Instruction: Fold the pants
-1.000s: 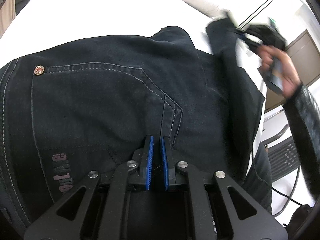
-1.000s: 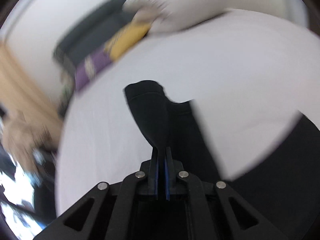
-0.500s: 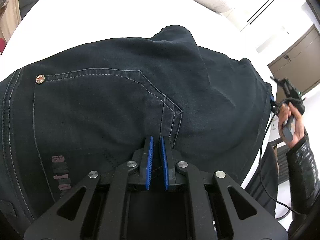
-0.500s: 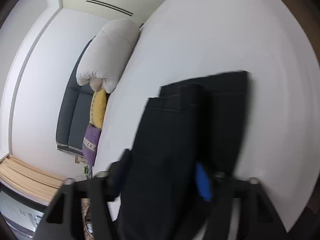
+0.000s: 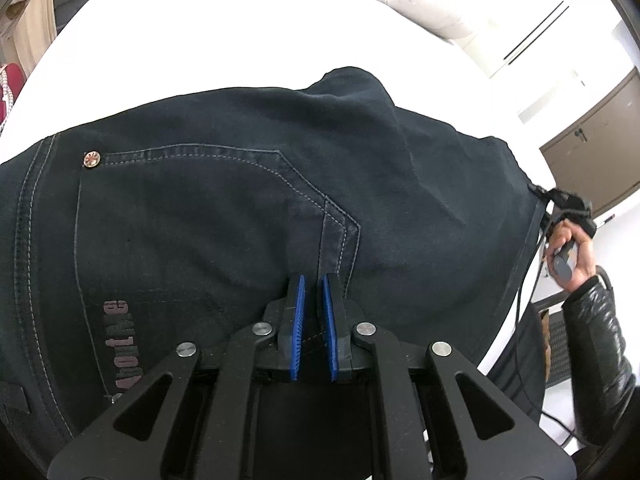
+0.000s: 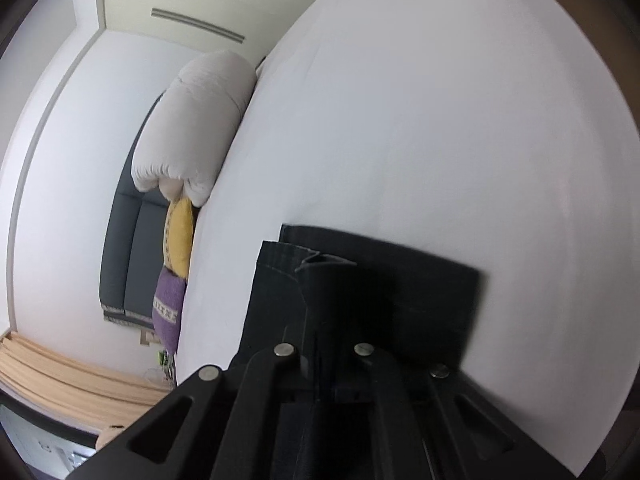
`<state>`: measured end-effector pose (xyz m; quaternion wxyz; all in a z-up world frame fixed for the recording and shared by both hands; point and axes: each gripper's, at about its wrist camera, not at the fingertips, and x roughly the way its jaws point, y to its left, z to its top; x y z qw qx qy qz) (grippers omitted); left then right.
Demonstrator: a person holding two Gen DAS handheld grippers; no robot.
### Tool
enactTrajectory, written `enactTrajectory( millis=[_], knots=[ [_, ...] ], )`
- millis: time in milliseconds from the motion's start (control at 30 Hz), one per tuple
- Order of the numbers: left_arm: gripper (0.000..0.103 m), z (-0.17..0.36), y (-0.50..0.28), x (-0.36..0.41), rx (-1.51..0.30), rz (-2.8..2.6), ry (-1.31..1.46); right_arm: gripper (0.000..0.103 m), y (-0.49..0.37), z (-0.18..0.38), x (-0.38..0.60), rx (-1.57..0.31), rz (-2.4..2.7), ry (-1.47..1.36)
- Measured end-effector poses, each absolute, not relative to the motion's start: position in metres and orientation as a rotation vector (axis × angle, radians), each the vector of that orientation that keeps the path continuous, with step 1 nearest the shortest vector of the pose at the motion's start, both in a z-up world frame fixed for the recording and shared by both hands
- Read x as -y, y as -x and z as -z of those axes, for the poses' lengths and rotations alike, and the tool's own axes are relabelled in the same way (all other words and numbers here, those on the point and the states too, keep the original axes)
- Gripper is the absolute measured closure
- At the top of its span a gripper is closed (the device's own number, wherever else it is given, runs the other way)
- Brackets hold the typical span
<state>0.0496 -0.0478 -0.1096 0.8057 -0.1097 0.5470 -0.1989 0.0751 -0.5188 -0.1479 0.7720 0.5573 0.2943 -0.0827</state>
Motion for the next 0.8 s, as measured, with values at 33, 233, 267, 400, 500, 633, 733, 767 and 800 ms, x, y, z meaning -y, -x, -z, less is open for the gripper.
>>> enactTrajectory(
  millis=[33, 233, 267, 400, 500, 633, 733, 767, 800],
  knots=[
    [0.094, 0.109, -0.049, 0.047, -1.17, 0.427, 0.235, 0.1, -0.072, 0.149, 0.52, -0.63, 0.189, -1.214],
    [0.094, 0.109, -0.048, 0.042, -1.162, 0.431, 0.238, 0.101, -0.06, 0.151, 0.526, -0.612, 0.201, -1.222],
    [0.094, 0.11, -0.047, 0.039, -1.16, 0.433, 0.239, 0.101, -0.058, 0.151, 0.526, -0.608, 0.204, -1.224],
    [0.094, 0.111, -0.047, 0.03, -1.157, 0.439, 0.257, 0.102, -0.05, 0.154, 0.529, -0.601, 0.22, -1.226],
    [0.094, 0.111, -0.047, 0.025, -1.154, 0.445, 0.26, 0.103, -0.053, 0.157, 0.532, -0.621, 0.215, -1.218],
    [0.094, 0.11, -0.046, 0.018, -1.146, 0.447, 0.276, 0.103, -0.059, 0.158, 0.537, -0.633, 0.176, -1.181],
    [0.094, 0.109, -0.044, 0.01, -1.14, 0.442, 0.285, 0.102, -0.059, 0.159, 0.545, -0.636, 0.133, -1.212],
    [0.094, 0.109, -0.044, 0.008, -1.14, 0.441, 0.287, 0.097, -0.057, 0.156, 0.55, -0.631, 0.135, -1.225],
    [0.094, 0.108, -0.044, 0.006, -1.139, 0.438, 0.289, 0.09, -0.049, 0.147, 0.555, -0.609, 0.189, -1.212]
  ],
)
